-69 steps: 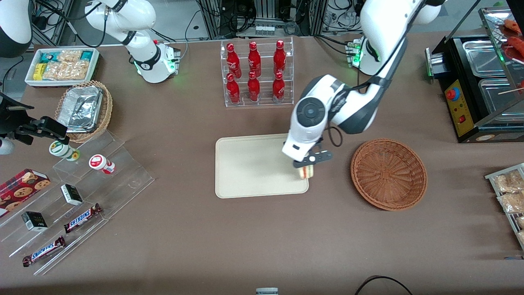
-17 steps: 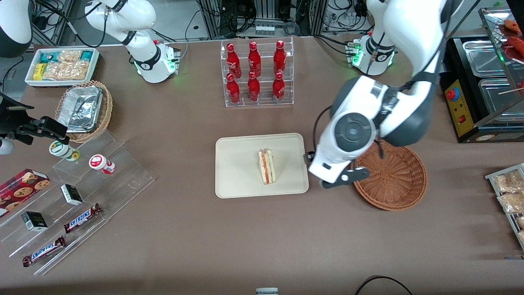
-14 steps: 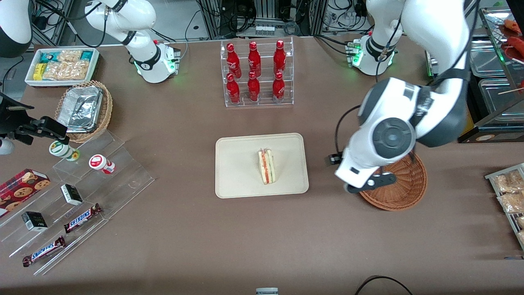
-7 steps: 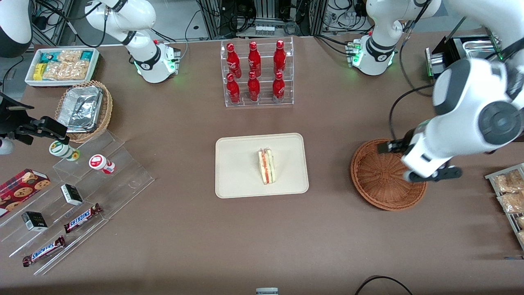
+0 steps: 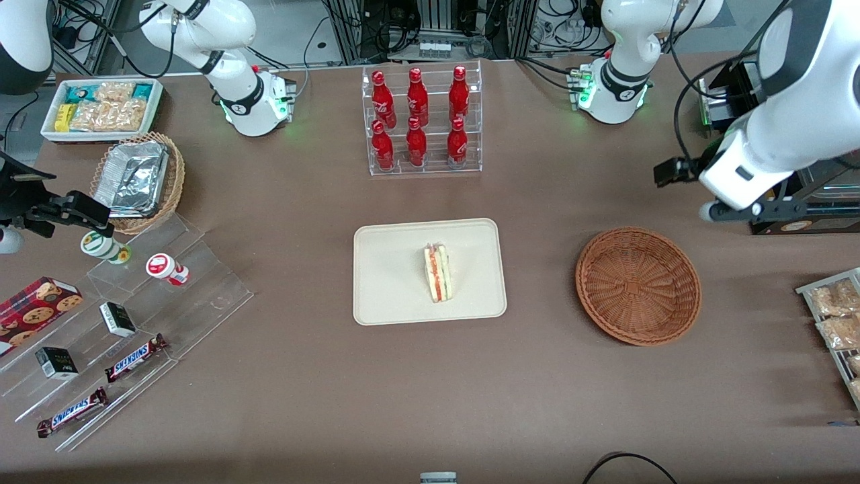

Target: Place sandwich from basket to tray

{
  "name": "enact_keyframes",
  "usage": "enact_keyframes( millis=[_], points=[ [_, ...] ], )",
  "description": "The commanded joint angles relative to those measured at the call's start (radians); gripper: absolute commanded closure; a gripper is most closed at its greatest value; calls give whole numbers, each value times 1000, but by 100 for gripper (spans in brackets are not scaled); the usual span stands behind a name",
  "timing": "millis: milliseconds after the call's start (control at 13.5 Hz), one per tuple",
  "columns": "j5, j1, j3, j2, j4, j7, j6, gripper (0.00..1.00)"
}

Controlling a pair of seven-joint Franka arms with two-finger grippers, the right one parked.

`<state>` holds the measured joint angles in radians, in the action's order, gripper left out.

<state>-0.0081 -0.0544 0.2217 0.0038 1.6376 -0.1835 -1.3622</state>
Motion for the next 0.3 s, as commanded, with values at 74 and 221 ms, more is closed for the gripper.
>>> enact_keyframes(
  millis=[74,221],
  points=[
    [-19,-38,19,-93,25,26,69,0],
    [-18,-38,18,-100,19,26,90,0]
  ],
)
